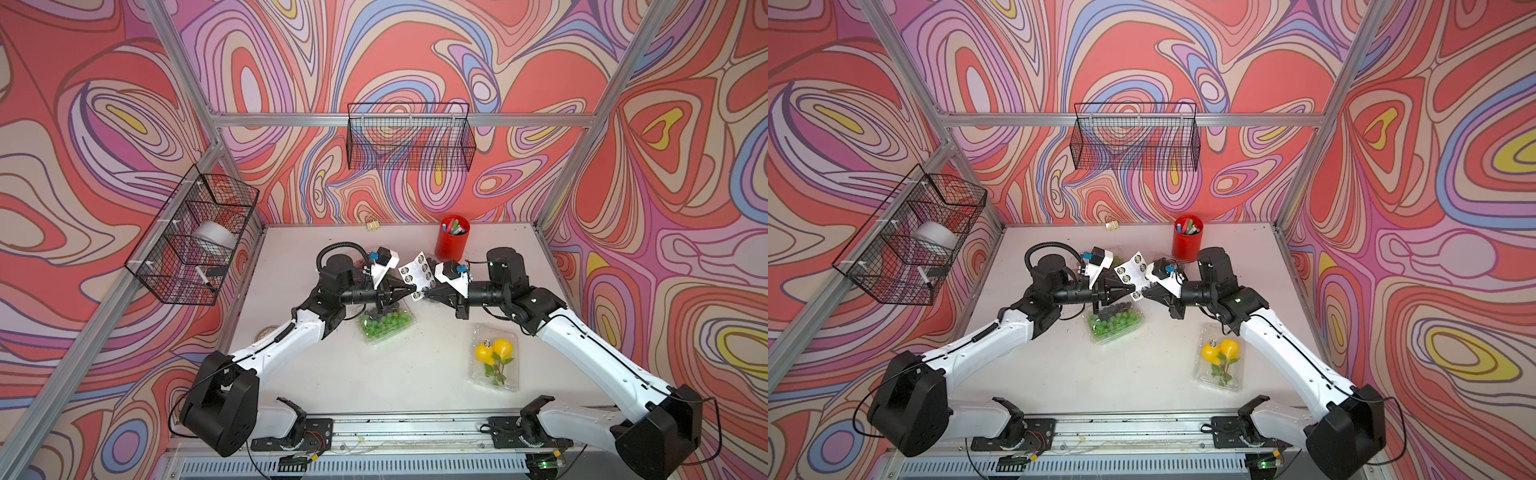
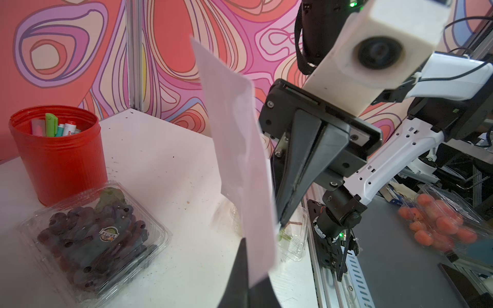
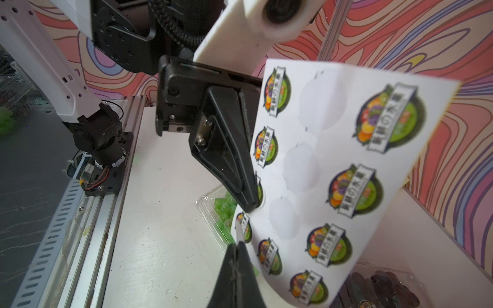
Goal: Label fruit boxes
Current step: Tear off the label from the label sticker, then stick the label on the fruit box.
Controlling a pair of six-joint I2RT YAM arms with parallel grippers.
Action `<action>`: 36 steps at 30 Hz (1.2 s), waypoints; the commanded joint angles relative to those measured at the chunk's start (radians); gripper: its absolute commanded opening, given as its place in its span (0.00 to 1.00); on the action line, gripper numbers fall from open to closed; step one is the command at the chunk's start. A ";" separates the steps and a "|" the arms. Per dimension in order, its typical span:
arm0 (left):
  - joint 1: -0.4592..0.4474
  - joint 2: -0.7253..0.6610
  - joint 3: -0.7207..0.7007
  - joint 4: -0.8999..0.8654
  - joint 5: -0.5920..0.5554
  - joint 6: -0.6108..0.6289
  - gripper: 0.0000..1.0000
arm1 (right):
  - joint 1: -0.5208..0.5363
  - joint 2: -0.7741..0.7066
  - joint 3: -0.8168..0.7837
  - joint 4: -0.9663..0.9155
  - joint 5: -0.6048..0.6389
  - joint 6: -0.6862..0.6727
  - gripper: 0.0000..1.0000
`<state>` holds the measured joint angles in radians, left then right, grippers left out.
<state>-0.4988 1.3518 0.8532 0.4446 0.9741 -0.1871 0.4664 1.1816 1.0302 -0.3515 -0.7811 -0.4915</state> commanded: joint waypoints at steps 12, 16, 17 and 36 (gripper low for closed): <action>0.101 -0.021 0.014 -0.098 -0.134 -0.113 0.00 | 0.022 0.059 0.014 0.059 -0.041 0.292 0.00; 0.198 -0.062 -0.004 -0.171 -0.180 -0.133 0.00 | 0.067 0.167 0.050 0.053 0.043 0.399 0.00; 0.216 -0.071 -0.001 -0.209 -0.193 -0.127 0.00 | 0.078 0.201 0.067 0.042 0.071 0.422 0.00; 0.319 -0.142 -0.009 -0.469 -0.338 -0.107 0.00 | 0.218 0.676 0.383 -0.205 0.419 0.562 0.00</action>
<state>-0.1825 1.2388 0.8566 -0.0006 0.6594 -0.2863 0.6792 1.8420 1.3827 -0.5041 -0.4374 0.0544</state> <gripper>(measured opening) 0.048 0.042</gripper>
